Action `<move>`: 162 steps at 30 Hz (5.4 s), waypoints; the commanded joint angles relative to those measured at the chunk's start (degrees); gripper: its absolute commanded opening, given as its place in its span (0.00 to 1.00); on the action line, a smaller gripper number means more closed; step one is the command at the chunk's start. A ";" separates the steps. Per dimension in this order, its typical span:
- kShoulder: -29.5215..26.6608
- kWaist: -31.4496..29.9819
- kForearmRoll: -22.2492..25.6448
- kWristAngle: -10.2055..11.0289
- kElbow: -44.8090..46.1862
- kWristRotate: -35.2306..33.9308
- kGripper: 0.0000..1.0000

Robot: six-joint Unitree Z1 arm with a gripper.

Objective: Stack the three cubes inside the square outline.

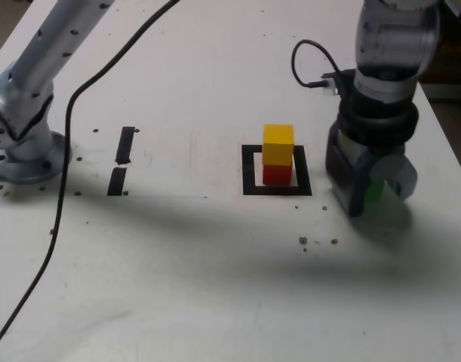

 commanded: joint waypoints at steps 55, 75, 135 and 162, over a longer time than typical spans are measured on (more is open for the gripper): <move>-33.25 -0.52 21.49 7.13 12.28 14.17 0.19; -29.95 0.28 10.17 1.49 16.72 20.86 0.19; -23.98 1.78 4.54 0.93 20.76 18.42 0.66; -40.01 2.10 21.65 10.93 25.85 9.95 0.96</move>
